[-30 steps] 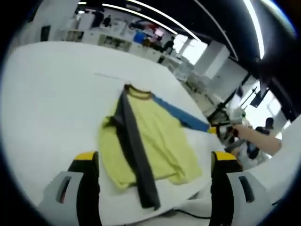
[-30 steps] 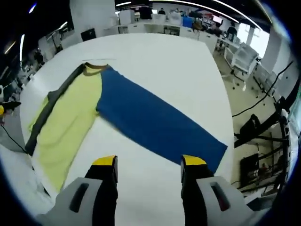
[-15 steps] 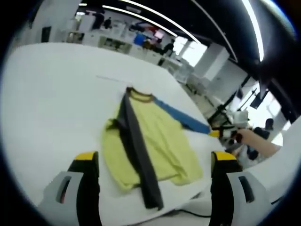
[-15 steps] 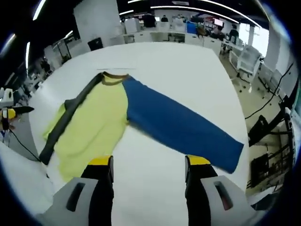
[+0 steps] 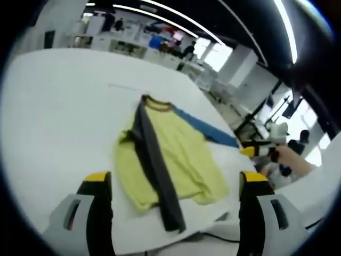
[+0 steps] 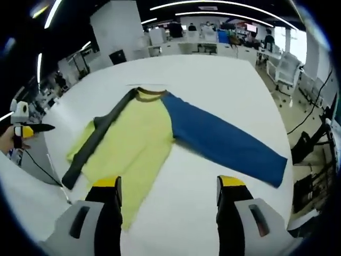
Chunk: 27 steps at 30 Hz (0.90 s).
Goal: Fold the garment on the visible template until the final outline fits inside the template.
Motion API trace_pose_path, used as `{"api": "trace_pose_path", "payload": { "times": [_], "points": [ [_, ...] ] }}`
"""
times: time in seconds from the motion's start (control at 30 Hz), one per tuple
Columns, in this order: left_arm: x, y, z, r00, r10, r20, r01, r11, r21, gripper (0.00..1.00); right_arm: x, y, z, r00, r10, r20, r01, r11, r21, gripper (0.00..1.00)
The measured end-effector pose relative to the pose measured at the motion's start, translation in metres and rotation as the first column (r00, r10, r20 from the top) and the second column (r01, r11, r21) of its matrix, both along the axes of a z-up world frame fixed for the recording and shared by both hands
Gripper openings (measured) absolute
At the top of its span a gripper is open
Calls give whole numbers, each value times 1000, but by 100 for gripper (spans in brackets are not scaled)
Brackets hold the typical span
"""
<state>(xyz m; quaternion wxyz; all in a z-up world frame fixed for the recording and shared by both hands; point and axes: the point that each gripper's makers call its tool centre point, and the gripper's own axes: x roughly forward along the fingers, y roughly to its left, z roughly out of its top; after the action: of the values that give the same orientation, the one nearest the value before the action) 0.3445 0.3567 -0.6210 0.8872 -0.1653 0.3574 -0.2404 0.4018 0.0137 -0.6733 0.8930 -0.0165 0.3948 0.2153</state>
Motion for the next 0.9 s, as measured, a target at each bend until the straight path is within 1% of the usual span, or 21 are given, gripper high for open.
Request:
{"api": "trace_pose_path", "payload": {
  "times": [0.1,0.2,0.27,0.37,0.63,0.9],
  "points": [
    [0,-2,1,1000,-10,2,10,1000,1,96,-6,6,3,1000,-2,1,2,1000,24,75],
    [-2,-4,1,1000,-20,1,20,1000,4,96,-17,11,4,1000,0,4,0,999,32,76],
    [-4,-6,-1,1000,-29,-4,29,1000,6,96,-24,18,5,1000,7,6,-7,998,66,80],
    [-6,-8,-3,999,-37,-12,37,999,5,96,-33,23,3,1000,12,-3,-11,996,89,85],
    [-14,-11,-10,998,-52,-33,52,999,6,95,-53,30,-1,1000,9,-27,-6,994,112,86],
    [-25,-13,-17,996,-64,-55,65,998,13,95,-66,36,0,998,38,-43,-33,994,107,92]
  ]
}}
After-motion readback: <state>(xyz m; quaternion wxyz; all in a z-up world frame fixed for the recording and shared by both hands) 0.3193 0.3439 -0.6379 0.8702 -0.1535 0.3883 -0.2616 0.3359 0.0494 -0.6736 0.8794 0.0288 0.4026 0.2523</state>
